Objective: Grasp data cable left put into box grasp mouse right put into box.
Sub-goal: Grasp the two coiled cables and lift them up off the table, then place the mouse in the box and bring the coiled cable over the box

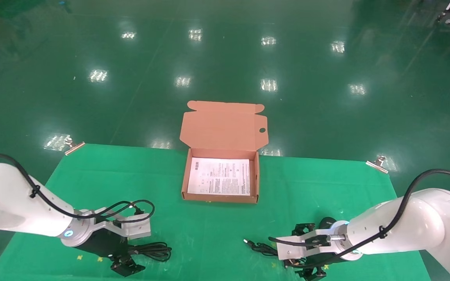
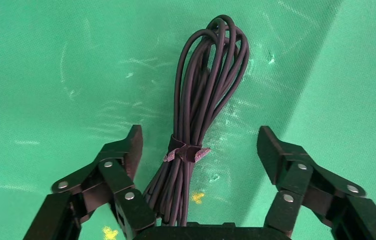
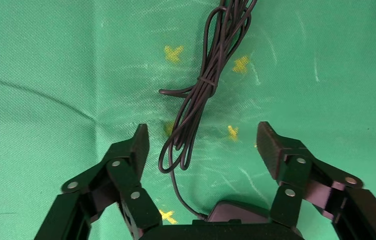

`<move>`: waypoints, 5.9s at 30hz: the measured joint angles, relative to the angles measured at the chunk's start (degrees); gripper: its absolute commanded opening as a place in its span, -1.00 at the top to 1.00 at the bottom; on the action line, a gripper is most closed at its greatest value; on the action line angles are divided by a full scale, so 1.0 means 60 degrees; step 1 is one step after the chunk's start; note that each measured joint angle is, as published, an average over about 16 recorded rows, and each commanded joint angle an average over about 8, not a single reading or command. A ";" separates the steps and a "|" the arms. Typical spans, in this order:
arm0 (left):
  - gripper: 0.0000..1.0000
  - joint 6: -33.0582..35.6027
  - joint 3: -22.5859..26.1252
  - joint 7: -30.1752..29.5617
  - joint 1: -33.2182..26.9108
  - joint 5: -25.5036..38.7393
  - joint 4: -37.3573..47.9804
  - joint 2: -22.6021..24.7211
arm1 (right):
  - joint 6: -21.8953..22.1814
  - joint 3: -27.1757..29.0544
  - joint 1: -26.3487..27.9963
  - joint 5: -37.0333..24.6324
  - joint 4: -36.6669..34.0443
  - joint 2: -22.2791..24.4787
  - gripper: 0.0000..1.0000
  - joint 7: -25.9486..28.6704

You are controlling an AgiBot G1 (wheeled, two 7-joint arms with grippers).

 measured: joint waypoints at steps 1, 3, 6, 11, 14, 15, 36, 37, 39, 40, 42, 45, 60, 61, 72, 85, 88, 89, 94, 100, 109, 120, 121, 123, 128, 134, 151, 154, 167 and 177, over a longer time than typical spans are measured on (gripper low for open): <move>1.00 0.0001 0.0000 -0.0002 0.0001 0.0000 -0.0008 -0.0001 | -0.0002 0.0001 0.0000 0.0000 0.0007 0.0003 1.00 0.0002; 1.00 0.0004 0.0000 -0.0006 0.0004 0.0000 -0.0023 -0.0004 | -0.0005 0.0002 0.0001 -0.0001 0.0019 0.0009 1.00 0.0005; 1.00 0.0007 0.0000 -0.0010 0.0007 0.0000 -0.0041 -0.0006 | -0.0009 0.0003 0.0001 -0.0002 0.0034 0.0017 1.00 0.0009; 1.00 0.0011 0.0000 -0.0015 0.0010 0.0000 -0.0063 -0.0010 | -0.0014 0.0004 0.0001 -0.0004 0.0052 0.0027 1.00 0.0014; 1.00 0.0013 0.0000 -0.0018 0.0012 0.0000 -0.0072 -0.0011 | -0.0016 0.0004 0.0001 -0.0006 0.0061 0.0031 1.00 0.0017; 1.00 0.0014 0.0000 -0.0018 0.0013 0.0000 -0.0075 -0.0012 | -0.0016 0.0004 0.0001 -0.0006 0.0063 0.0032 1.00 0.0018; 1.00 -0.0111 -0.0195 0.0173 -0.0382 -0.0120 -0.0741 -0.0453 | 0.0043 0.0232 0.0564 -0.0193 0.0554 0.0435 1.00 0.0290; 1.00 -0.0160 -0.0223 0.0184 -0.0448 -0.0119 -0.0871 -0.0517 | 0.0067 0.0275 0.0671 -0.0245 0.0648 0.0502 1.00 0.0343; 1.00 -0.0291 -0.0285 0.0187 -0.0587 -0.0108 -0.1177 -0.0649 | 0.0132 0.0371 0.0914 -0.0370 0.0854 0.0636 1.00 0.0460; 1.00 -0.0366 -0.0318 0.0177 -0.0659 -0.0097 -0.1353 -0.0719 | 0.0171 0.0424 0.1048 -0.0442 0.0963 0.0701 1.00 0.0524; 1.00 -0.0542 -0.0377 0.0120 -0.0795 -0.0050 -0.1739 -0.0844 | 0.0271 0.0537 0.1330 -0.0598 0.1182 0.0815 1.00 0.0655; 1.00 -0.0846 -0.0462 -0.0052 -0.0974 0.0057 -0.2380 -0.0999 | 0.0483 0.0704 0.1757 -0.0856 0.1465 0.0899 1.00 0.0800; 1.00 -0.2268 -0.0602 -0.1669 -0.1287 0.1265 -0.5546 -0.1066 | 0.2382 0.1413 0.3472 -0.0985 0.0432 -0.0693 1.00 -0.0246; 1.00 -0.2340 -0.0606 -0.1767 -0.1298 0.1356 -0.5692 -0.1045 | 0.2520 0.1452 0.3557 -0.0907 0.0247 -0.0851 1.00 -0.0419; 1.00 -0.3047 -0.0630 -0.2242 -0.1418 0.2202 -0.6592 -0.0892 | 0.3401 0.1763 0.4311 0.0082 -0.1763 -0.2252 1.00 -0.2325; 1.00 -0.2950 -0.0577 -0.2377 -0.1148 0.2616 -0.6910 -0.1385 | 0.3421 0.1711 0.4062 0.0668 -0.2514 -0.2683 1.00 -0.2827; 1.00 -0.2809 -0.0541 -0.2513 -0.1066 0.2804 -0.6950 -0.1555 | 0.3391 0.1632 0.3838 0.0778 -0.2534 -0.2722 1.00 -0.2791; 1.00 -0.2760 -0.0529 -0.2570 -0.1046 0.2880 -0.6961 -0.1602 | 0.3387 0.1601 0.3762 0.0818 -0.2545 -0.2737 1.00 -0.2783; 1.00 -0.2532 -0.0463 -0.2880 -0.0979 0.3281 -0.7031 -0.1756 | 0.3409 0.1409 0.3383 0.1079 -0.2632 -0.2828 1.00 -0.2763; 1.00 -0.2330 -0.0414 -0.3234 -0.0938 0.3655 -0.7123 -0.1821 | 0.3512 0.1097 0.2933 0.1578 -0.2722 -0.2924 1.00 -0.2803; 1.00 -0.2249 -0.0402 -0.3447 -0.0909 0.3837 -0.7252 -0.1825 | 0.3831 0.0533 0.2271 0.2770 -0.2749 -0.3008 1.00 -0.2840; 1.00 -0.2234 -0.0402 -0.3491 -0.0897 0.3870 -0.7294 -0.1831 | 0.4534 -0.0173 0.1670 0.4367 -0.3175 -0.3032 1.00 -0.2432; 1.00 -0.2234 -0.0402 -0.3492 -0.0896 0.3870 -0.7295 -0.1831 | 0.4592 -0.0239 0.1636 0.4473 -0.3263 -0.3031 1.00 -0.2370; 1.00 -0.2233 -0.0402 -0.3494 -0.0896 0.3872 -0.7297 -0.1831 | 0.4689 -0.0370 0.1576 0.4661 -0.3450 -0.3028 1.00 -0.2246; 1.00 -0.2232 -0.0402 -0.3496 -0.0895 0.3874 -0.7299 -0.1832 | 0.4818 -0.0660 0.1462 0.5042 -0.3874 -0.3023 1.00 -0.1946; 1.00 -0.2232 -0.0402 -0.3498 -0.0895 0.3875 -0.7300 -0.1832 | 0.4807 -0.0961 0.1402 0.5332 -0.4132 -0.3021 0.66 -0.1746; 1.00 -0.2373 -0.0326 -0.3635 -0.0606 0.3889 -0.7266 -0.1554 | 0.4774 -0.1328 0.1377 0.5651 -0.3765 -0.2677 -1.00 -0.1604; 1.00 -0.2469 -0.0279 -0.3727 -0.0423 0.3922 -0.7289 -0.1400 | 0.4821 -0.1347 0.1366 0.5631 -0.3592 -0.2533 -1.00 -0.1579; 1.00 -0.3613 0.0133 -0.3781 0.0622 0.4318 -0.6826 -0.0187 | 0.5085 -0.1519 0.1557 0.5237 -0.2226 -0.0986 -1.00 -0.1085; 1.00 -0.5290 0.0742 -0.3024 0.0878 0.4338 -0.4957 0.1284 | 0.5237 -0.1921 0.1923 0.4390 0.0019 0.1035 -1.00 0.0238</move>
